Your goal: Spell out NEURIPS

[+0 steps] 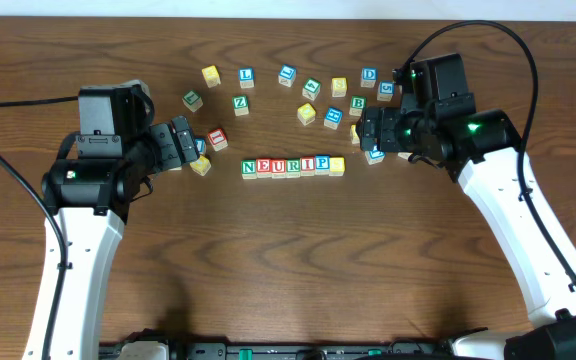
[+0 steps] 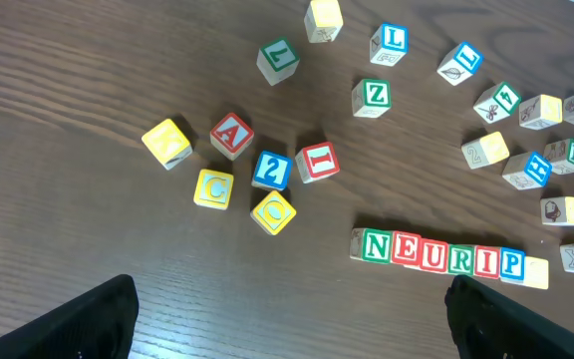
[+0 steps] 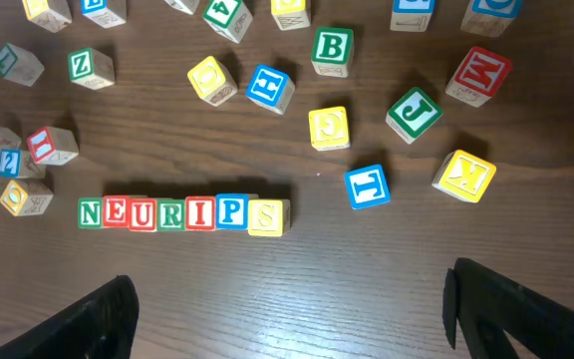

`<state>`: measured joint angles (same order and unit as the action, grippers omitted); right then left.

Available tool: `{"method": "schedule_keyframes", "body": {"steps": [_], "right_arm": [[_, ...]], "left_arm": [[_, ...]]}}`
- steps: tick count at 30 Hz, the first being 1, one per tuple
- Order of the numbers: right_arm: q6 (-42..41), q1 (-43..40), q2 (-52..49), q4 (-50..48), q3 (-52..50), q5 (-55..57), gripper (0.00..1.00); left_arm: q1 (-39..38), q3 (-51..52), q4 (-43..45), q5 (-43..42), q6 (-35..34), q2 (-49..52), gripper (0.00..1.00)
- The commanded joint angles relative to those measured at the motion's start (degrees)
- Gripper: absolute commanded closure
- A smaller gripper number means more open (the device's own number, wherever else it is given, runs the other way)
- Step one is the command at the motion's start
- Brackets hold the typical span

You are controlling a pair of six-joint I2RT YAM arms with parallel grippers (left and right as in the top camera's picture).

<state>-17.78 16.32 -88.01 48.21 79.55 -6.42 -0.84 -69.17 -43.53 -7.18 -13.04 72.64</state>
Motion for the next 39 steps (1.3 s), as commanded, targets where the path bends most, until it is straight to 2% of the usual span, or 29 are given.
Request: {"method": "schedule_keyframes", "body": {"steps": [1, 14, 20, 28, 33, 39], "right_arm": [[-0.37, -0.11, 0.46, -0.09, 0.59, 0.48, 0.01], [-0.35, -0.13, 0.46, -0.81, 0.59, 0.48, 0.01], [-0.33, -0.11, 0.46, 2.1, 0.59, 0.52, 0.01], [-0.11, -0.15, 0.46, 0.35, 0.59, 6.23, 0.01], [5.35, -0.37, 0.7, -3.72, 0.55, 7.32, 0.01], [12.55, -1.36, 6.6, -12.92, -3.41, 10.51, 0.01]], "left_arm": [[0.28, -1.14, -0.17, 0.31, 0.55, 0.35, 0.03], [0.28, -1.14, -0.17, 0.31, 0.55, 0.35, 0.03], [0.28, -1.14, -0.17, 0.31, 0.55, 0.35, 0.03], [0.28, -1.14, -0.17, 0.31, 0.55, 0.35, 0.03], [0.28, -1.14, -0.17, 0.31, 0.55, 0.35, 0.03], [0.28, -1.14, -0.17, 0.31, 0.55, 0.35, 0.03]]}}
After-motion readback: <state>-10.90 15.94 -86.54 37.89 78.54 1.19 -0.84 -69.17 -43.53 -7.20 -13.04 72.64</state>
